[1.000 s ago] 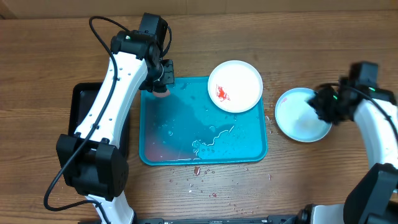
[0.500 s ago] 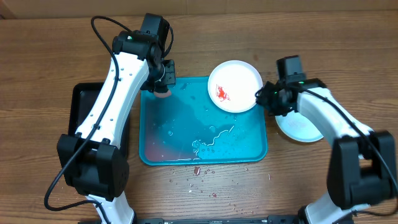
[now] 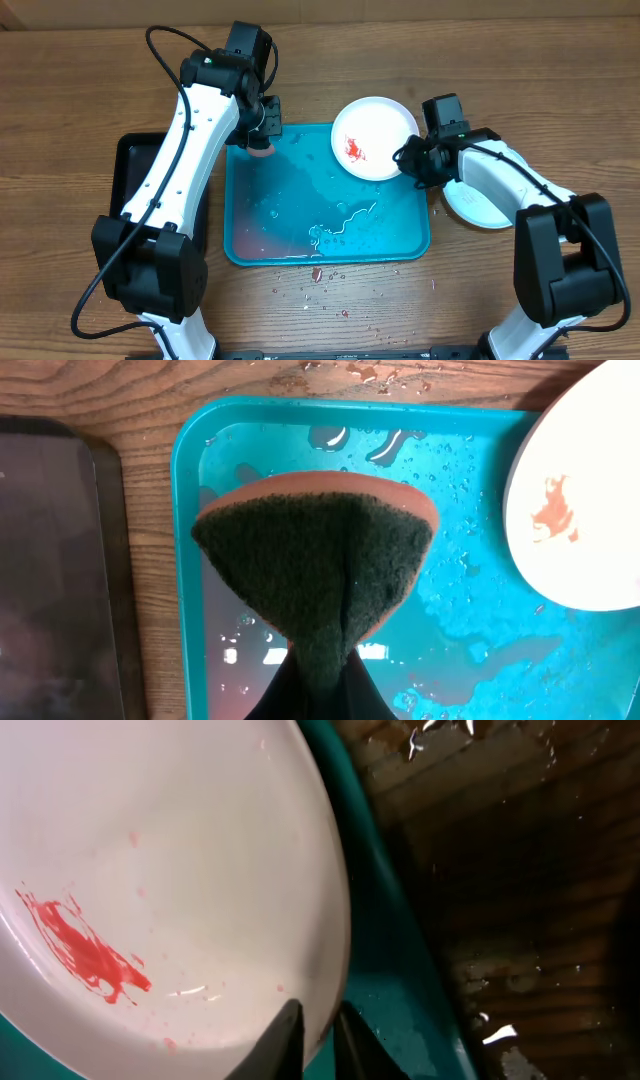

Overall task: Clean dirty plates on tray and stack at the side
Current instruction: 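Grip the remaining white plate's rim with the right gripper, pull it center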

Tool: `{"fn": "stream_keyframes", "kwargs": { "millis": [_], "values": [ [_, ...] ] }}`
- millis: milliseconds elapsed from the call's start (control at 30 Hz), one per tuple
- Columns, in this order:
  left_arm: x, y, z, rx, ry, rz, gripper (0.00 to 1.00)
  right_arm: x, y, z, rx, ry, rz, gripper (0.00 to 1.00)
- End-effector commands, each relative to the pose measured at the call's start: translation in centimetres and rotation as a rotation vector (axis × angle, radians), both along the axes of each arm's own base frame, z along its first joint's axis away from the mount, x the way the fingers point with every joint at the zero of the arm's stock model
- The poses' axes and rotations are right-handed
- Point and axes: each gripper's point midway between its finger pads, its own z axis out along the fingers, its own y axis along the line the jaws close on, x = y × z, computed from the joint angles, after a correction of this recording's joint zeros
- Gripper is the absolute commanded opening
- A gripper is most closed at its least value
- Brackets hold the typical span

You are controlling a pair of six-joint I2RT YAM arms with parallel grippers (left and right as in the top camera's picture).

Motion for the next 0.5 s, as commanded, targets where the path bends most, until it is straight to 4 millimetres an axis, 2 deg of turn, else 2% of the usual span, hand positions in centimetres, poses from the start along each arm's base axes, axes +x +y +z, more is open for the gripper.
{"fn": "stream_keyframes", "kwargs": {
  "millis": [0, 167, 333, 467],
  "values": [
    [0.0, -0.2, 0.3, 0.004, -0.011, -0.025, 0.04, 0.1, 0.4, -0.1, -0.010, 0.005, 0.006, 0.08],
    [0.0, -0.3, 0.3, 0.004, -0.011, -0.026, 0.04, -1.7, 1.7, -0.5, -0.023, 0.058, 0.050, 0.05],
    [0.0, -0.3, 0.3, 0.004, -0.011, -0.026, 0.04, -4.2, 4.9, -0.7, -0.039, 0.096, 0.151, 0.06],
    [0.0, -0.2, 0.3, 0.004, -0.011, -0.026, 0.04, -6.0, 7.6, -0.7, -0.046, 0.110, 0.237, 0.14]
  ]
}}
